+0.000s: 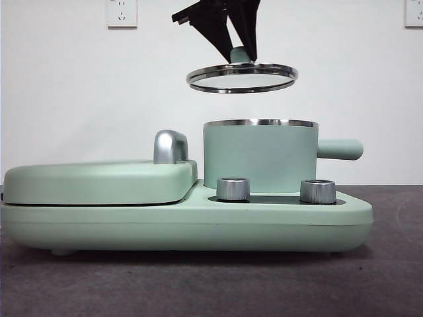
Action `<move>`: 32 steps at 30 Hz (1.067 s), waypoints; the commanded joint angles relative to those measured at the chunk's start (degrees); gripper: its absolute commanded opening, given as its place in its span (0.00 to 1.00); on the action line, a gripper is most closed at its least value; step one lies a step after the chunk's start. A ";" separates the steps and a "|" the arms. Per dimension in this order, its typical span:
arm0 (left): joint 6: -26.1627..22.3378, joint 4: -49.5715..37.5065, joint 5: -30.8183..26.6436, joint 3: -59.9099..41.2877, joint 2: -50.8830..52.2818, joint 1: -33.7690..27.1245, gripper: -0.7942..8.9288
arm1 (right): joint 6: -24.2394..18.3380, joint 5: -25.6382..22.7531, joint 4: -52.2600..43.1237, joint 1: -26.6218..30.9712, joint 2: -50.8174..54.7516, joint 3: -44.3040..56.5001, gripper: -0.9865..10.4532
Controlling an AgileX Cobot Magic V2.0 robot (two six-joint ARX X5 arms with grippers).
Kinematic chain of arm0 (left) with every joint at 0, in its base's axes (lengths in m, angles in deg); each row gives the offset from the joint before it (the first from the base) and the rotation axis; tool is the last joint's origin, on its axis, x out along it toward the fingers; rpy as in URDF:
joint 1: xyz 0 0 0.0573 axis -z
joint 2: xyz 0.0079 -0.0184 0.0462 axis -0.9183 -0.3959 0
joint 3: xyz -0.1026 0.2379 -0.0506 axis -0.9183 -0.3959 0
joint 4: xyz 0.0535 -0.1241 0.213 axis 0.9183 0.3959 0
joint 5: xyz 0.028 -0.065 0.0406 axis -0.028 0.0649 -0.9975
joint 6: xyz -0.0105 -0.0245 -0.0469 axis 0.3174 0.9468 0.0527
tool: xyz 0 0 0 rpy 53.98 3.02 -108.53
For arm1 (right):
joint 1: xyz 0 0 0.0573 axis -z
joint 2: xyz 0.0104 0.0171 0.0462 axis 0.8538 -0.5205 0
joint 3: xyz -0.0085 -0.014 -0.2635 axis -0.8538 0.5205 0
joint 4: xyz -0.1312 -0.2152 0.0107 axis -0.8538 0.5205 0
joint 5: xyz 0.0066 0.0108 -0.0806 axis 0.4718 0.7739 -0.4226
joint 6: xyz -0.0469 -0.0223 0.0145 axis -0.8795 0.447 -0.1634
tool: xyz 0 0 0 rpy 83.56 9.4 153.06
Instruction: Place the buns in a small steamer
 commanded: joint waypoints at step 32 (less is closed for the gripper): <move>-0.85 -1.03 0.15 1.92 -7.52 2.49 0.10 | 0.79 -0.11 -0.55 -0.28 0.04 -0.44 0.53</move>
